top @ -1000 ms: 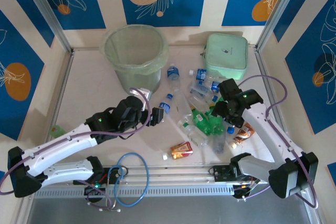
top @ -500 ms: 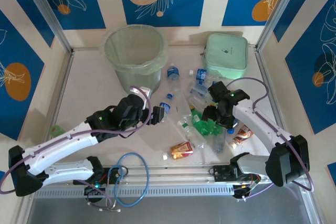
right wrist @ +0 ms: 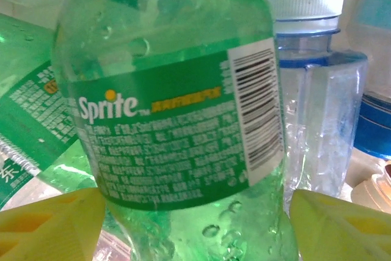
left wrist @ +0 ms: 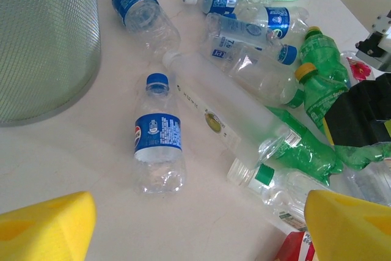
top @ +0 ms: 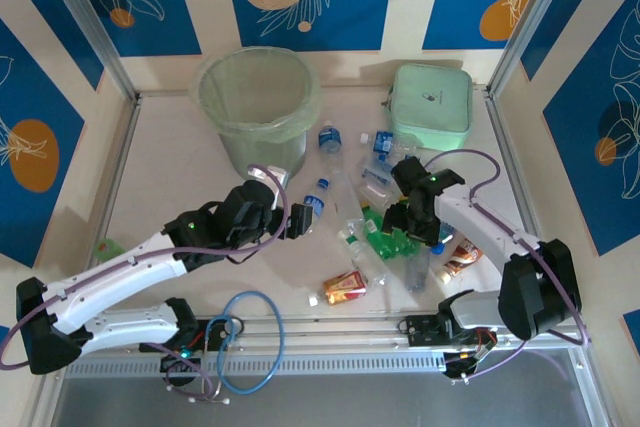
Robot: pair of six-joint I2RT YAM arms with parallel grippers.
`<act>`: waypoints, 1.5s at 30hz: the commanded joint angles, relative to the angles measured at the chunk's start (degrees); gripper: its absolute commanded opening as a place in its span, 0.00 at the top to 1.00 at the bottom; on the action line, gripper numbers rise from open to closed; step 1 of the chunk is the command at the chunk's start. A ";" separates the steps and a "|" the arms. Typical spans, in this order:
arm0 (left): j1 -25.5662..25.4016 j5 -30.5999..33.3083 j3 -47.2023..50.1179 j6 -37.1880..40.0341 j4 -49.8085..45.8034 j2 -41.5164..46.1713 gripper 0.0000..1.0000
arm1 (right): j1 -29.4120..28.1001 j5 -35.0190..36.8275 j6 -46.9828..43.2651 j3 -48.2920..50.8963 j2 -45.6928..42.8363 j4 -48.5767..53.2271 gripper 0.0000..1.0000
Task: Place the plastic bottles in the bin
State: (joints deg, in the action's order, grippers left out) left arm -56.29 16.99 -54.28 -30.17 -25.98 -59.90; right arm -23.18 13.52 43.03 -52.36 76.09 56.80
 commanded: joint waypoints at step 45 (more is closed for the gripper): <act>-0.05 3.30 7.44 -2.94 -1.77 8.23 0.10 | -9.88 -20.93 -9.57 -102.91 43.08 -0.04 0.45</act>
State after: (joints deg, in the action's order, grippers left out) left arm -56.29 21.34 -47.22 -34.22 -29.19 -51.24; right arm -32.62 -2.61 34.44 -147.44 113.93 52.77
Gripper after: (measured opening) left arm 0.897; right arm 0.548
